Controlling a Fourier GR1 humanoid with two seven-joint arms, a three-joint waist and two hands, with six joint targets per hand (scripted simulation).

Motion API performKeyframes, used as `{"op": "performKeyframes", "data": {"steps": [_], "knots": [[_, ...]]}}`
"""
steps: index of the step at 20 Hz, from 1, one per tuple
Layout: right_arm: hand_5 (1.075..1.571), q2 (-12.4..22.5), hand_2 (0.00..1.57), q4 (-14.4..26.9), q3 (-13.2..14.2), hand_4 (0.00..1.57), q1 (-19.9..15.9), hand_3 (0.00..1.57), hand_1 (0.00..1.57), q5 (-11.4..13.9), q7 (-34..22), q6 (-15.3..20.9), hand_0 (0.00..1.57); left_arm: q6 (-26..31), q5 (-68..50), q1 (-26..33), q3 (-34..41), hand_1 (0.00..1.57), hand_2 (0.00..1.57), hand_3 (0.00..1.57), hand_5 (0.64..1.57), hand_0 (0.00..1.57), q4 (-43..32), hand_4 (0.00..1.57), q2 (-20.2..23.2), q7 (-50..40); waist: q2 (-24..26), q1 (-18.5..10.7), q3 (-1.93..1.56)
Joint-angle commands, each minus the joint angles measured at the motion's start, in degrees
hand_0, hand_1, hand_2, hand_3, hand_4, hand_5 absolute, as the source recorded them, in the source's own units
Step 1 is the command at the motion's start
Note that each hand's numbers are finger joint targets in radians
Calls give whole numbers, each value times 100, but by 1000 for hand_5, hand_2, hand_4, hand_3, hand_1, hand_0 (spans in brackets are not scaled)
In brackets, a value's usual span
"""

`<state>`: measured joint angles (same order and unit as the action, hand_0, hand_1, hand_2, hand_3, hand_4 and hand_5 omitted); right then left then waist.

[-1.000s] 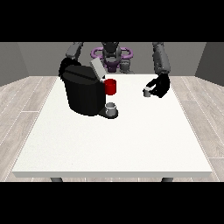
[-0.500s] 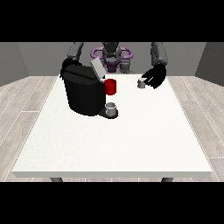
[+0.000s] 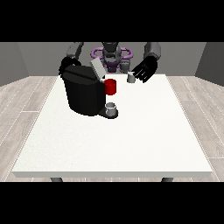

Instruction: Insert the coffee pod into the coffee machine and close the lid

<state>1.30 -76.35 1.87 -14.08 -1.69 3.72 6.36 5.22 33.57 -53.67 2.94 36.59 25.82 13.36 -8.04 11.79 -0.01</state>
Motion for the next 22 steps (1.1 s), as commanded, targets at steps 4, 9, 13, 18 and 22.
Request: {"op": "performKeyframes", "data": {"steps": [4,9,13,18,22], "knots": [[1571,57,0,-387,-126,521,-204,0,0,23,-252,-65,0,293,-188,-675,458,1272,1307,1244,1571,1272,-159,512,469,-209,-246,385,3],[1571,81,0,-349,-152,507,-277,0,0,85,-194,-72,0,303,-116,-1037,412,1282,1332,1269,1571,1282,-101,479,295,-472,-360,537,1],[1571,-9,0,-286,-144,514,-459,0,0,186,-205,138,0,398,-45,-1405,391,1278,1332,1265,1571,1278,-50,519,327,-637,-507,516,0],[1571,65,0,-257,-14,520,-391,0,0,162,127,127,0,78,139,-1328,327,1265,1297,1236,1571,1265,-47,485,204,-653,-696,566,-1],[1571,-9,0,-328,-26,526,-331,0,0,201,36,271,0,193,146,-1236,314,1314,1328,1230,1571,1314,-81,493,165,-520,-564,486,1]]}}
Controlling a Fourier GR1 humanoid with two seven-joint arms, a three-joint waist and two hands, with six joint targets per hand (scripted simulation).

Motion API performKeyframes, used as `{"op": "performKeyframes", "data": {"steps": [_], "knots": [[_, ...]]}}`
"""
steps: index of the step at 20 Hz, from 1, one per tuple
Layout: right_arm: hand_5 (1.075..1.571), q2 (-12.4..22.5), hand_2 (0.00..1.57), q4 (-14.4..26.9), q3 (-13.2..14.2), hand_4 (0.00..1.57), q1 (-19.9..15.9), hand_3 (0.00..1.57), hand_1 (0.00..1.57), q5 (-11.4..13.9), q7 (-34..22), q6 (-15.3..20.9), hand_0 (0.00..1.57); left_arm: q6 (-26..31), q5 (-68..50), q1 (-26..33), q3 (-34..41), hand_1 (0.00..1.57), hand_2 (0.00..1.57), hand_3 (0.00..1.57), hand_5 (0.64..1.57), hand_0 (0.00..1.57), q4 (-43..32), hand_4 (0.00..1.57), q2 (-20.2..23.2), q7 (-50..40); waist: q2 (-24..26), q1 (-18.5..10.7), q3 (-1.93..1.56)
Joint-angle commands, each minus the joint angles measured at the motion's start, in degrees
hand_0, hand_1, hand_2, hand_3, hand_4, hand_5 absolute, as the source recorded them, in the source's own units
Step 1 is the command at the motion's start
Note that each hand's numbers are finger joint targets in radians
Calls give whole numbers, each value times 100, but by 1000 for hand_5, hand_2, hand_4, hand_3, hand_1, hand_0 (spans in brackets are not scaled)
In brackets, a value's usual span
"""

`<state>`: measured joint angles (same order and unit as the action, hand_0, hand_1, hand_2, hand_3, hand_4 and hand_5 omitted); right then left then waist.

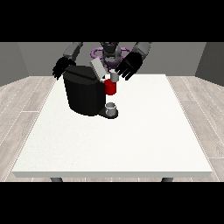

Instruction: Insert the coffee pod into the coffee machine and close the lid

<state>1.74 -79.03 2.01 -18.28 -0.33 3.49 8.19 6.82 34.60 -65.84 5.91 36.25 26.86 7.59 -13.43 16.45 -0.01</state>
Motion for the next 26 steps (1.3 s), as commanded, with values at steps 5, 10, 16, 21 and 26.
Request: {"op": "performKeyframes", "data": {"steps": [5,10,16,21,26], "knots": [[1571,67,0,-242,-9,517,-189,0,0,57,-424,109,0,-53,98,-155,64,1316,1328,1225,1571,1316,-165,510,17,-89,-134,145,2],[1571,-68,0,-241,-53,499,-95,0,0,36,-292,155,0,-61,167,-178,23,1206,1261,1187,1571,1206,-146,504,-17,41,-178,141,1],[1571,-73,0,-152,-127,513,-10,0,0,101,-28,175,0,-11,190,-294,13,1198,1271,1200,1571,1198,-179,505,-213,-152,-186,185,0],[1571,-36,0,70,186,499,-30,0,0,-108,123,210,0,-172,278,87,-109,1164,1239,1182,1571,1164,-65,492,-433,105,-175,-130,0],[1571,42,0,108,113,448,57,0,0,-37,217,108,0,59,269,-206,18,1236,1279,1197,1571,1236,-168,487,-210,-166,-231,30,0]]}}
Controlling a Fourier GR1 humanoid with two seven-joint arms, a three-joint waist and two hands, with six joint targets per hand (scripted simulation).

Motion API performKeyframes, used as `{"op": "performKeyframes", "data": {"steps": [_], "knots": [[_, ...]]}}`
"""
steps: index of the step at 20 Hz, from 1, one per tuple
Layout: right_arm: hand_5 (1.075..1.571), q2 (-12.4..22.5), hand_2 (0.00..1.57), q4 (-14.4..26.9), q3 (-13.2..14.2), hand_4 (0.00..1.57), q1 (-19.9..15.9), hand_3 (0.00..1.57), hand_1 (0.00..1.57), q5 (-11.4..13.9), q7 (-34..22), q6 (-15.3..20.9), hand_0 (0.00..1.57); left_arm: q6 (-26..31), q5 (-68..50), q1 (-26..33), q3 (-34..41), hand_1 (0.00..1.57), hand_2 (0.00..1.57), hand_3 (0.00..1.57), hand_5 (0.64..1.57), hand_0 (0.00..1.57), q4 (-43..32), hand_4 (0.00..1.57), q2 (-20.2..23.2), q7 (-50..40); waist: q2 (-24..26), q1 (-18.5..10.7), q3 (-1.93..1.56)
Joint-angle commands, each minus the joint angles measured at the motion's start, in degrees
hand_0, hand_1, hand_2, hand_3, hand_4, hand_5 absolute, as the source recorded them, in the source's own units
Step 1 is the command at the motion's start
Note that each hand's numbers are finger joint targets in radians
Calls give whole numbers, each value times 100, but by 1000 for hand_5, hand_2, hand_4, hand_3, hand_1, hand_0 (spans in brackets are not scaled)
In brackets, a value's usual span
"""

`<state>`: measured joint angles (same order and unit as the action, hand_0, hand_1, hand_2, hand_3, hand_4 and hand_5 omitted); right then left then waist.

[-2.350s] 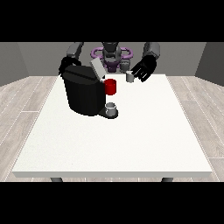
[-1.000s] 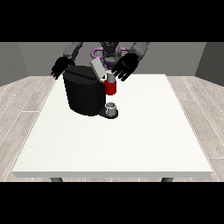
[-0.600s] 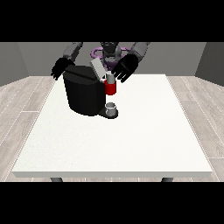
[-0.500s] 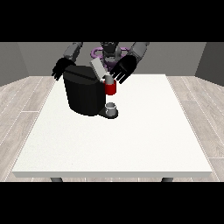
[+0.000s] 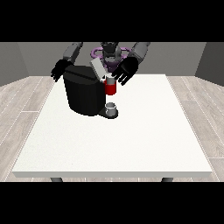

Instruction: Insert the coffee pod into the coffee machine and close the lid

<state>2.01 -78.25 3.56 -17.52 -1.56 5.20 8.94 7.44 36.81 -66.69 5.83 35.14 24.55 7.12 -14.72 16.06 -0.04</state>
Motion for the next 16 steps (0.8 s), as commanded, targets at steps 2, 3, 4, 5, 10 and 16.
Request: {"op": "performKeyframes", "data": {"steps": [2,3,4,5,10,16], "knots": [[1571,38,0,92,128,433,-387,0,0,-27,-455,188,0,136,51,-178,-77,1230,1274,1180,1571,1230,-30,481,-252,-279,83,-67,3],[1571,15,0,38,61,443,-245,0,0,-66,-84,18,0,-166,113,-34,-58,1221,1265,1171,1571,1221,-12,485,-240,-136,-94,-1,3],[1571,144,0,-201,46,415,-62,0,0,-163,-140,-205,0,35,-2,24,140,1220,1266,1167,1571,1220,-147,481,215,158,-181,157,5],[1571,-76,0,-366,-224,445,-7,0,0,59,-409,48,0,90,9,-12,135,1220,1252,1152,1571,1220,-245,467,143,3,-3,215,6],[1571,106,0,-115,33,418,-246,0,0,2,-271,48,0,99,140,-90,13,1129,1167,1028,1571,1129,-79,443,138,110,-169,41,4],[1571,118,0,-68,-20,401,-17,0,0,-40,-100,-67,0,48,182,13,34,1056,1108,937,1571,1056,-98,393,90,83,-71,76,4]]}}
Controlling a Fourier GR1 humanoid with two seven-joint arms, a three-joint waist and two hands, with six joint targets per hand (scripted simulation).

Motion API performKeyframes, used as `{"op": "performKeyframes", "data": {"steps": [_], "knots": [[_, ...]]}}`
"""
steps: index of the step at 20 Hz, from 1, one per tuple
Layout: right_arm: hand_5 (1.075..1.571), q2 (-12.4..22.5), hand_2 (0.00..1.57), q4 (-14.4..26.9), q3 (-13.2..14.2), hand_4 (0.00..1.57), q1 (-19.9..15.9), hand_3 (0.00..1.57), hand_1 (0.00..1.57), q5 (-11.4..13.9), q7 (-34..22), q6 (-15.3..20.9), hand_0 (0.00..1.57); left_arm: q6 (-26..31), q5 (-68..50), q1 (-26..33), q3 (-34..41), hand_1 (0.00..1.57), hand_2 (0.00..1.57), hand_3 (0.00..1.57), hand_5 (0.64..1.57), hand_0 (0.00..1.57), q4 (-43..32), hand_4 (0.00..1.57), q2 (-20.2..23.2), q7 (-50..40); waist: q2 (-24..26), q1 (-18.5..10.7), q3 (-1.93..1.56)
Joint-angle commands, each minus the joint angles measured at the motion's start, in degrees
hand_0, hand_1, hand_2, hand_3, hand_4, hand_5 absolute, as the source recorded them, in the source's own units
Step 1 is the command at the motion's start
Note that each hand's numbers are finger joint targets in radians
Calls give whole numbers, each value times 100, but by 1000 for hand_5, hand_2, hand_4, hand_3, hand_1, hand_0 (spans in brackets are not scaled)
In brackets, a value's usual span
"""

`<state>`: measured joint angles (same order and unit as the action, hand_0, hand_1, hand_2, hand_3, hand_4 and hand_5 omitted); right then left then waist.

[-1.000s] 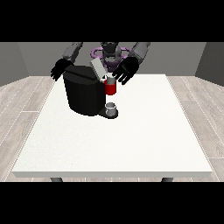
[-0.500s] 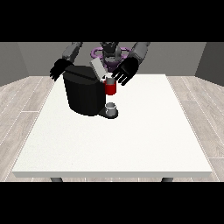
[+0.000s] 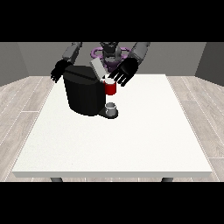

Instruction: Insert the coffee pod into the coffee machine and close the lid

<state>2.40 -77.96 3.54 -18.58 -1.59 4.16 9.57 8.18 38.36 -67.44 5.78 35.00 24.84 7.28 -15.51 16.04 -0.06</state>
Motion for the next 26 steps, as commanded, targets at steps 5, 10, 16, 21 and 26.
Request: {"op": "performKeyframes", "data": {"steps": [5,10,16,21,26], "knots": [[1571,39,0,-443,-81,434,-127,0,0,-18,-481,33,0,-96,87,207,87,1073,1125,967,1571,1073,-178,364,330,487,-94,90,9],[1571,40,0,-118,44,459,-83,0,0,-108,59,-88,0,130,364,35,-203,567,810,640,1571,567,-47,235,395,460,-194,19,4],[1571,224,0,184,259,419,-234,0,0,-176,25,-129,0,440,435,-85,-287,0,0,0,1571,0,-30,0,296,311,-108,-102,3],[1571,-2,0,40,17,348,33,0,0,-31,-142,52,0,381,464,-56,-201,0,0,0,1571,0,-79,0,269,199,166,4,5],[1571,59,0,142,109,378,166,0,0,-54,56,28,0,735,346,19,-104,0,0,0,1571,0,-80,0,309,243,336,-143,5]]}}
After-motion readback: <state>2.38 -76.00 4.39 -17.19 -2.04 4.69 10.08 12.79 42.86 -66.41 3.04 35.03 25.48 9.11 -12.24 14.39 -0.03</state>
